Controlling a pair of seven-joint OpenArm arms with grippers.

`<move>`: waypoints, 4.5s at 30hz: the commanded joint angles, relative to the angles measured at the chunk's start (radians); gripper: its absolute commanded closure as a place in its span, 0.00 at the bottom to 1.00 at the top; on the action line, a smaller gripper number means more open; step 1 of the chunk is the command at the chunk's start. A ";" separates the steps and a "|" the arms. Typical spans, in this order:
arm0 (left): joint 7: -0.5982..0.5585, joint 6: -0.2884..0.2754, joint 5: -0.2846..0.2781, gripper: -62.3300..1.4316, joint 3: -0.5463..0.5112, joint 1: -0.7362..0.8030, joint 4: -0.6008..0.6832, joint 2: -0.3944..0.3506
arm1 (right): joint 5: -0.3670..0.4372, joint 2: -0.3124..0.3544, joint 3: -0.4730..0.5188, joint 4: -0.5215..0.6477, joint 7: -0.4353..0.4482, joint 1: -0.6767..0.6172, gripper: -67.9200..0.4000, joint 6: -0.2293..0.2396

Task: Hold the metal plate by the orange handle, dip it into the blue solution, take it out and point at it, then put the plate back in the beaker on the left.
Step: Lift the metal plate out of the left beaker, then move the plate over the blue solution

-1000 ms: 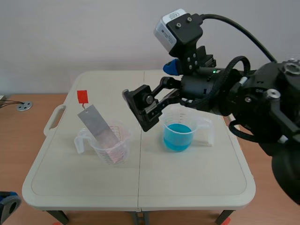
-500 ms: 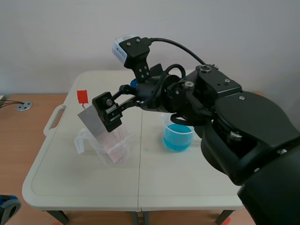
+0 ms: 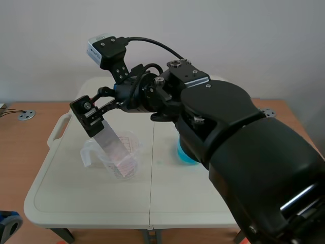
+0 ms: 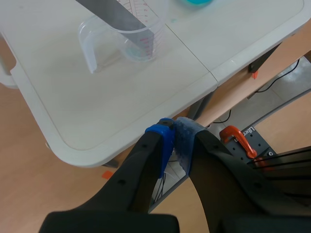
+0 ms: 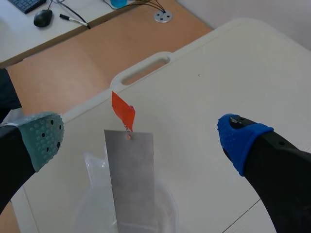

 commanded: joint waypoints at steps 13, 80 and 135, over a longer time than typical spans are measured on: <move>-0.013 -0.008 -0.008 0.93 -0.002 -0.003 0.011 0.002 | -0.020 -0.027 -0.046 -0.145 0.188 0.089 0.20 0.039; -0.013 -0.010 -0.008 0.93 -0.002 -0.003 0.011 0.003 | -0.055 0.127 -0.080 0.031 0.447 -0.025 0.98 0.233; -0.024 -0.010 -0.007 0.94 0.000 -0.040 0.011 0.002 | -0.055 0.423 0.348 0.871 0.369 -0.408 0.98 0.234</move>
